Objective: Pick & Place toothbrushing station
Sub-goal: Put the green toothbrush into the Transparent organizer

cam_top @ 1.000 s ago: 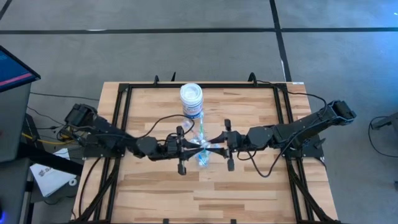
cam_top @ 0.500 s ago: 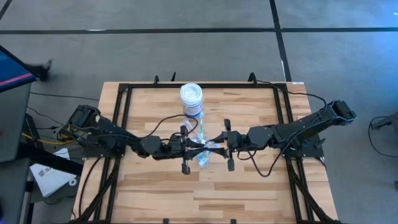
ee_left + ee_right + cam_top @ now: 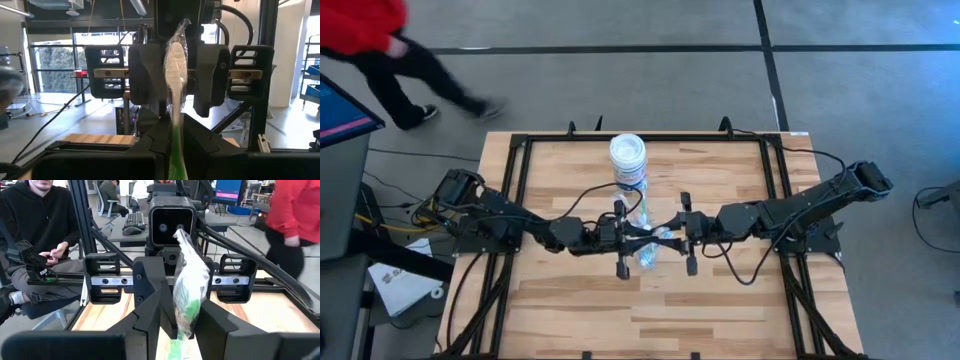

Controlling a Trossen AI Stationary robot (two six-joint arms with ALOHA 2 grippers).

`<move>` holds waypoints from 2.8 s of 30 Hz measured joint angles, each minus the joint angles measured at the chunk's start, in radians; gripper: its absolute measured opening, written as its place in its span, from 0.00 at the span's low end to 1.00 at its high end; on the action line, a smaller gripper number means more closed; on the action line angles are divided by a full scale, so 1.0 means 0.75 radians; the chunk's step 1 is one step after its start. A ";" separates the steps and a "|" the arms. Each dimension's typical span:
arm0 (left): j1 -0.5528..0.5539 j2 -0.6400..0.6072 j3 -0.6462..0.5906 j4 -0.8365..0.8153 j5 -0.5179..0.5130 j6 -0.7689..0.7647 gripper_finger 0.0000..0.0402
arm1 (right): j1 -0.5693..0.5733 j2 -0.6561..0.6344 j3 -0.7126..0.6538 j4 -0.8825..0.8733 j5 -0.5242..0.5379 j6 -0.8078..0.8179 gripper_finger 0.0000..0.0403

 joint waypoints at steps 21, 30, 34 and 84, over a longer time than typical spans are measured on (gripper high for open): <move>0.000 -0.001 -0.002 -0.004 0.002 0.001 0.09 | 0.000 0.000 0.000 -0.003 0.001 -0.062 0.02; -0.001 -0.025 -0.003 -0.017 0.008 -0.006 0.11 | 0.001 0.001 0.000 0.022 0.001 -0.067 0.01; -0.010 -0.052 -0.005 -0.044 0.008 -0.006 0.11 | 0.001 -0.007 0.000 0.017 0.001 -0.067 0.01; -0.167 -0.155 -0.006 -0.290 0.006 -0.009 0.11 | -0.411 -0.006 -0.001 -0.082 -0.227 -0.022 0.00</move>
